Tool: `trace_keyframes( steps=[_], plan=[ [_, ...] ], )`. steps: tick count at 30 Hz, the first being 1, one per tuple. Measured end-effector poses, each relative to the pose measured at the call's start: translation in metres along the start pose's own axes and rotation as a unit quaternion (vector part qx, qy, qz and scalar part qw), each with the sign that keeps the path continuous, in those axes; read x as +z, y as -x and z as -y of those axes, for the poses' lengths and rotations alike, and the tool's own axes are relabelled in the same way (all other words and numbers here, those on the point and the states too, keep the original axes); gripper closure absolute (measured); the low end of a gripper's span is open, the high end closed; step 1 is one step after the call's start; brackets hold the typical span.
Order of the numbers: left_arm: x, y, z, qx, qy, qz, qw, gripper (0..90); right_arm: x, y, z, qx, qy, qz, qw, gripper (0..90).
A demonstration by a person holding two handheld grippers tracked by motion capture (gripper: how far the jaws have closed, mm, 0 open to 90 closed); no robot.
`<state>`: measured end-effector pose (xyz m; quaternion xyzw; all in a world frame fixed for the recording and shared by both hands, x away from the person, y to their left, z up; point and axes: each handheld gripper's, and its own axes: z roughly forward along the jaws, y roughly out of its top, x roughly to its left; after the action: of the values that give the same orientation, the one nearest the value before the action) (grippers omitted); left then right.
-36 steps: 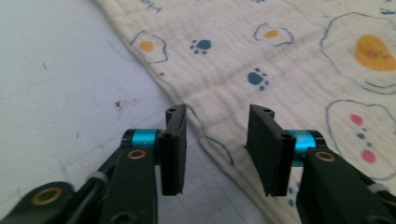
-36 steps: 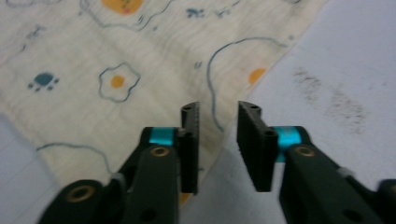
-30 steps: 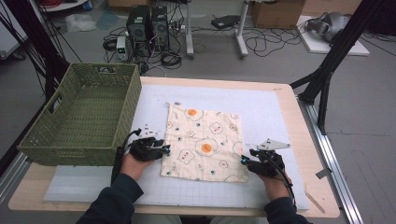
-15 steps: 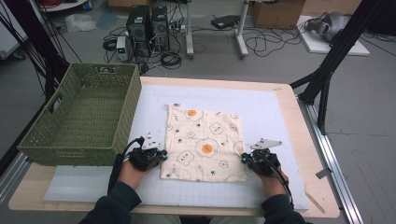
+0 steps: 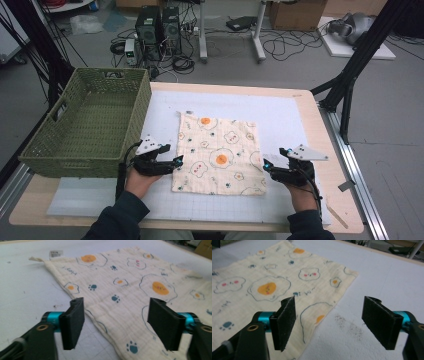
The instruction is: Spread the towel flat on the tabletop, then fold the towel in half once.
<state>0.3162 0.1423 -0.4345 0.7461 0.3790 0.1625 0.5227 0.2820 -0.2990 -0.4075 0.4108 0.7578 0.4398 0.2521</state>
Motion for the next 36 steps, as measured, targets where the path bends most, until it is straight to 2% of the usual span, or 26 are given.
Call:
trace_keyframes(
  steps=[3, 5, 8, 11, 13, 17, 27, 36],
  plan=[
    [-0.0032, -0.0006, -0.0013, 0.007, 0.016, 0.001, 0.9998, 18.9, -0.0047, 0.0019, -0.0027, -0.001, 0.019, 0.001, 0.9998, 19.2],
    [-0.0051, -0.0009, -0.0019, 0.008, 0.023, -0.001, 0.9997, 17.8, -0.0049, 0.0029, -0.0018, 0.002, 0.016, 0.0, 0.9999, 13.3],
    [-0.0059, -0.0017, -0.0021, 0.01, 0.031, 0.004, 0.9995, 17.8, -0.0042, 0.0031, -0.0012, -0.008, 0.013, 0.001, 0.9999, 12.3],
    [-0.0063, -0.0033, -0.003, 0.013, 0.036, 0.007, 0.9992, 18.1, -0.0042, 0.0036, -0.0018, -0.01, 0.015, -0.018, 0.9997, 12.2],
    [-0.0069, -0.0037, -0.0033, 0.012, 0.04, 0.007, 0.9991, 18.1, -0.0027, 0.0046, -0.0007, -0.011, 0.011, -0.023, 0.9996, 12.2],
    [-0.0081, -0.0026, -0.0036, 0.012, 0.041, 0.008, 0.999, 18.0, -0.0027, 0.0053, 0.0002, -0.007, 0.013, -0.028, 0.9995, 12.0],
    [-0.0079, -0.0038, -0.003, 0.011, 0.037, 0.009, 0.9992, 18.0, -0.0025, 0.0056, 0.0006, -0.005, 0.014, -0.025, 0.9996, 11.7],
    [-0.0057, -0.0031, -0.0009, 0.015, 0.026, 0.005, 0.9995, 18.0, -0.0013, 0.004, 0.0003, -0.007, 0.012, -0.027, 0.9996, 11.7]
  ],
)
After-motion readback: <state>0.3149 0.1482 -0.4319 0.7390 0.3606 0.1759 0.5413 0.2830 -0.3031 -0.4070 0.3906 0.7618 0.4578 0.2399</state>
